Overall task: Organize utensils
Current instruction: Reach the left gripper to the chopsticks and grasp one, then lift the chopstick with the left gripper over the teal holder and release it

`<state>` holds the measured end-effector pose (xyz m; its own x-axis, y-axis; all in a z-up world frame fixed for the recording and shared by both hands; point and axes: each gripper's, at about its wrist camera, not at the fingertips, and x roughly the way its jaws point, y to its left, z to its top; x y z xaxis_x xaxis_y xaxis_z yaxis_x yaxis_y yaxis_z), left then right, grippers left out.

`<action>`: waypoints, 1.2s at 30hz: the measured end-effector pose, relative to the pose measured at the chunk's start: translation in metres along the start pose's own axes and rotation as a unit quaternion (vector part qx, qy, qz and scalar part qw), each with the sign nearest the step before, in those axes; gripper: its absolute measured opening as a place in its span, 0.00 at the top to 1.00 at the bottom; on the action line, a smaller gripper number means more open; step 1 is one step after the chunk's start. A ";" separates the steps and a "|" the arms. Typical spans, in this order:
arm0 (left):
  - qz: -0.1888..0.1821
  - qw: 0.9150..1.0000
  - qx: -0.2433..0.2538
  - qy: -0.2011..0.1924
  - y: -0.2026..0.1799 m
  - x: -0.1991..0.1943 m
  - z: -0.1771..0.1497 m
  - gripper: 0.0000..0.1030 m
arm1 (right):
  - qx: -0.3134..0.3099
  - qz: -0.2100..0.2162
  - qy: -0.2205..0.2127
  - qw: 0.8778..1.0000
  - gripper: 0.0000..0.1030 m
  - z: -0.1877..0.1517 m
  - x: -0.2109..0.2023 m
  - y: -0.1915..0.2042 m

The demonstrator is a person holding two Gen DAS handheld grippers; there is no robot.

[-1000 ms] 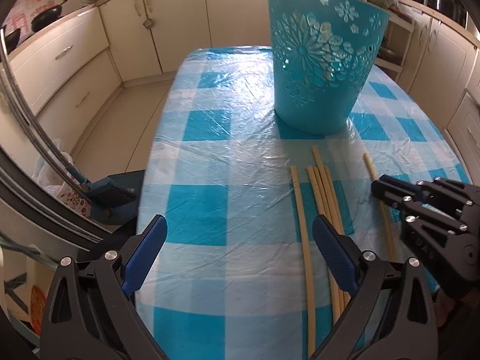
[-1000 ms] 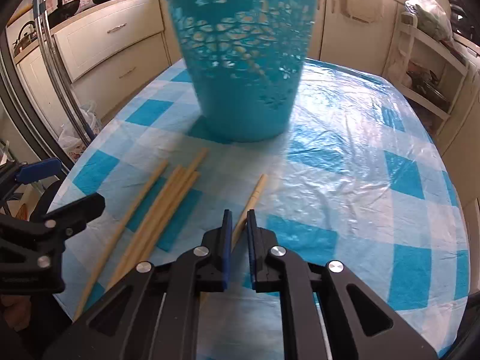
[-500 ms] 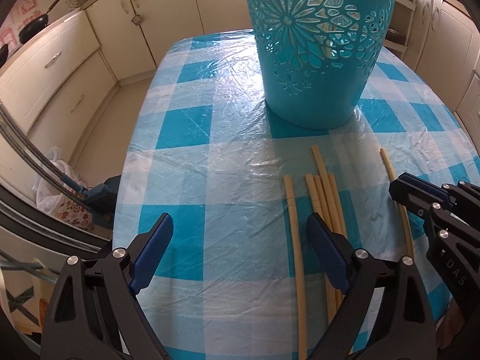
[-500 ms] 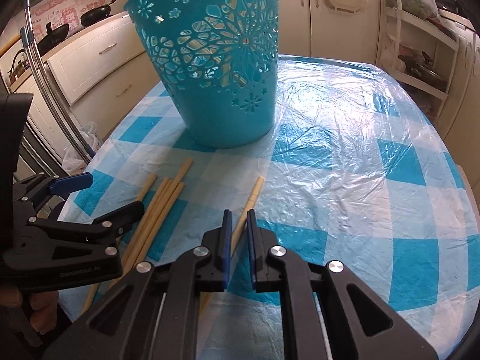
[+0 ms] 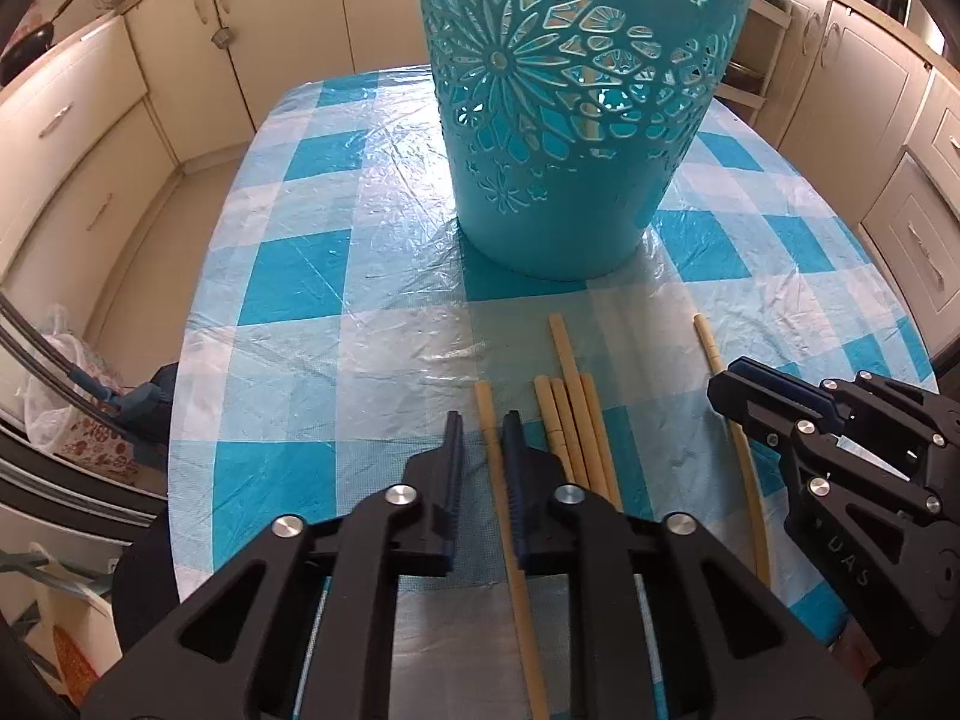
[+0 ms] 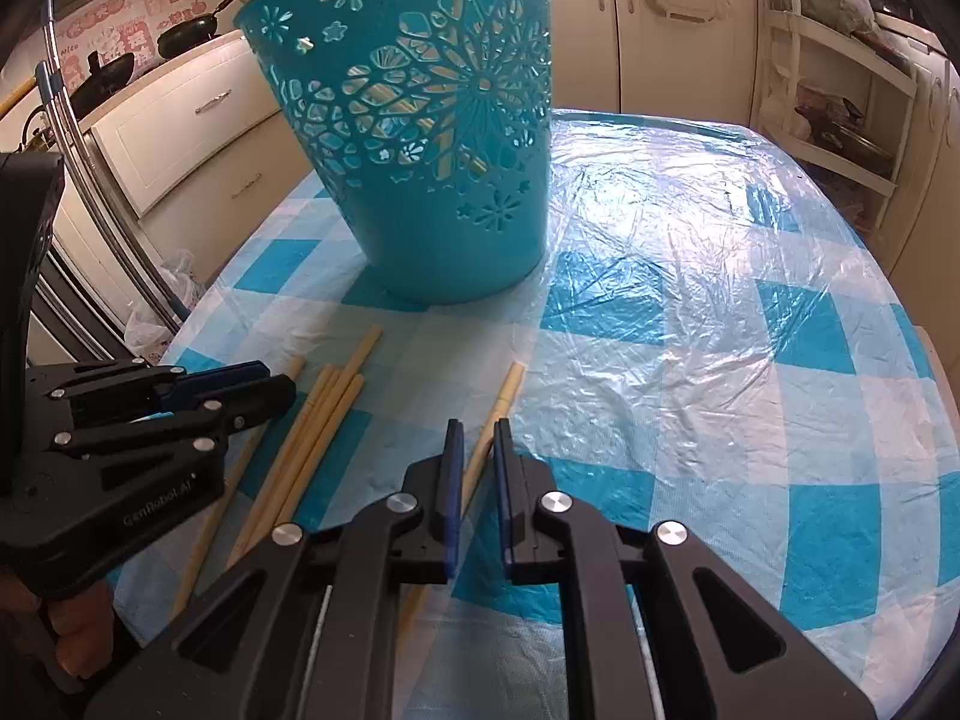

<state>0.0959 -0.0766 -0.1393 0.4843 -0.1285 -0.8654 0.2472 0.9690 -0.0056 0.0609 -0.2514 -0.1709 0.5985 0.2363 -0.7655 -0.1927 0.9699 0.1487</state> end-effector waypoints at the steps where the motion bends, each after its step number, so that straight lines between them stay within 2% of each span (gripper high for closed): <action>1: -0.004 1.000 -0.001 0.000 0.002 0.000 0.001 0.91 | -0.001 -0.001 0.000 1.000 0.90 0.000 0.000 0.001; 8: -0.015 1.000 0.003 0.008 0.009 0.004 0.006 0.93 | -0.008 -0.007 0.000 1.000 0.89 0.001 0.003 0.004; 12: -0.032 0.999 -0.020 0.011 0.020 -0.001 0.005 0.95 | -0.007 -0.007 -0.001 1.000 0.89 0.001 0.002 0.004; 18: -0.092 0.995 -0.032 -0.035 0.030 -0.051 0.008 0.95 | -0.016 -0.006 -0.001 1.000 0.84 0.000 0.002 0.006; 21: -0.135 0.987 -0.035 -0.084 0.030 -0.092 0.021 0.95 | -0.024 -0.007 -0.001 1.000 0.80 0.000 0.003 0.009; 26: -0.175 0.969 -0.046 -0.169 0.028 -0.149 0.058 0.95 | -0.023 -0.006 -0.001 1.000 0.80 0.001 0.003 0.008; 32: -0.168 0.950 -0.067 -0.256 0.024 -0.185 0.107 0.95 | -0.030 -0.008 -0.001 1.000 0.76 0.000 0.003 0.011; 36: -0.153 0.932 -0.107 -0.309 0.028 -0.189 0.142 0.95 | -0.035 -0.007 -0.001 0.999 0.72 0.000 0.003 0.014</action>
<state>0.1309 -0.0549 0.0955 0.8259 -0.4397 -0.3529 0.3127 0.8781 -0.3622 0.0599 -0.2375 -0.1715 0.6032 0.2225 -0.7659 -0.2377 0.9668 0.0936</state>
